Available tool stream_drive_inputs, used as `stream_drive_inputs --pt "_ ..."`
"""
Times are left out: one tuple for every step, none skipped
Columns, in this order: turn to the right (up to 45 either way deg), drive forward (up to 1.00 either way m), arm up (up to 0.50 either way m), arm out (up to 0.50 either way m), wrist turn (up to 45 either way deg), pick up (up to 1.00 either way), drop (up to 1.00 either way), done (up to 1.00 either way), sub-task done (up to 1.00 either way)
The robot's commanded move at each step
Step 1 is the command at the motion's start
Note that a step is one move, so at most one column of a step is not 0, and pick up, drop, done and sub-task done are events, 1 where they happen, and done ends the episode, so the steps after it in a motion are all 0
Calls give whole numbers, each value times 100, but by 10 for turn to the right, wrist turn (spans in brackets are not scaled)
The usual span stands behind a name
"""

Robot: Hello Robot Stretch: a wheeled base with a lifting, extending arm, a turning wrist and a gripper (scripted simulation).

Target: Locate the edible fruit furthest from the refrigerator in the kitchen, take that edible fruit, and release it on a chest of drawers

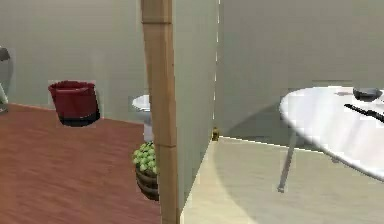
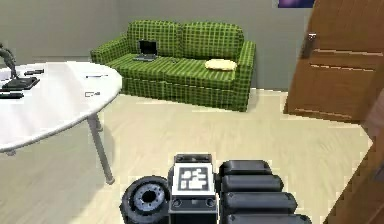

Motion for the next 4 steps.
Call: stream_drive_inputs --pt "450 0 0 0 0 0 0 0 0" --pt "450 0 0 0 0 0 0 0 0" --pt "150 0 0 0 0 0 0 0 0" --pt "0 25 0 0 0 0 0 0 0"
